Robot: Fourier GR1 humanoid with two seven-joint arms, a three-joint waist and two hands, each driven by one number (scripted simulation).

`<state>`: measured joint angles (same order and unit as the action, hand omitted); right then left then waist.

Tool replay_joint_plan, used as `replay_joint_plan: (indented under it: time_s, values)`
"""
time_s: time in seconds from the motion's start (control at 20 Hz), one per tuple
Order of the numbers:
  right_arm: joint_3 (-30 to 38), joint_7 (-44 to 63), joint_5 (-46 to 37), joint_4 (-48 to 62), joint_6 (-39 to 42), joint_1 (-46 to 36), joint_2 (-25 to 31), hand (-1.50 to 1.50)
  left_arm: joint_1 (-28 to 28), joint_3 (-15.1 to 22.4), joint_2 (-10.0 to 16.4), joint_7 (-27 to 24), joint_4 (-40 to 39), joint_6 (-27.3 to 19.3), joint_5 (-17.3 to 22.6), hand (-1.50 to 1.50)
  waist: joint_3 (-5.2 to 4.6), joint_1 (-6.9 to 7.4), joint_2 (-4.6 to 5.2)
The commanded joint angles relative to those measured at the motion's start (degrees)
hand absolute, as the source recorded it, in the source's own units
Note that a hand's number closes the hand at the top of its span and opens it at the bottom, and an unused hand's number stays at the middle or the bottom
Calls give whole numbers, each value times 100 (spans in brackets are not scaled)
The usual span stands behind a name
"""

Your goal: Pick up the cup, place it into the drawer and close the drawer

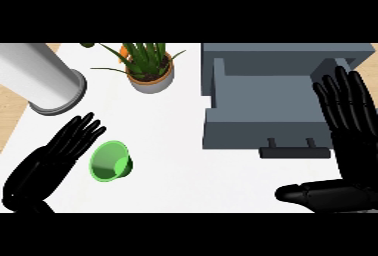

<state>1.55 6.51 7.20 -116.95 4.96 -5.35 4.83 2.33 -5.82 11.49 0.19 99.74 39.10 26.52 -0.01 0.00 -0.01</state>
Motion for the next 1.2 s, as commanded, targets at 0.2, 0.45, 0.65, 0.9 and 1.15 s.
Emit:
replay_joint_plan:
  time_s: [0.2,0.45,0.65,0.9,1.15]
  values:
    - [334,244,310,-247,102,-6,168,-150,292,-346,-5,-1032,-841,418,-976,-150,-2,0,-2]
    - [-99,-28,-136,156,-5,-103,-98,-150,-587,-528,121,-1511,-2064,345,-1461,-150,-1,-6,4]
    - [-24,225,-13,-123,15,-66,-42,-150,-507,-456,93,-1880,-2334,452,-1741,-150,-1,-7,0]
    - [293,234,306,-224,265,72,174,-150,-924,-388,82,-2628,-3405,245,-2361,-150,-1,-27,3]
    - [224,264,250,-301,149,-72,73,-150,-1107,-265,196,-3584,-4395,167,-2841,-150,-3,-31,7]
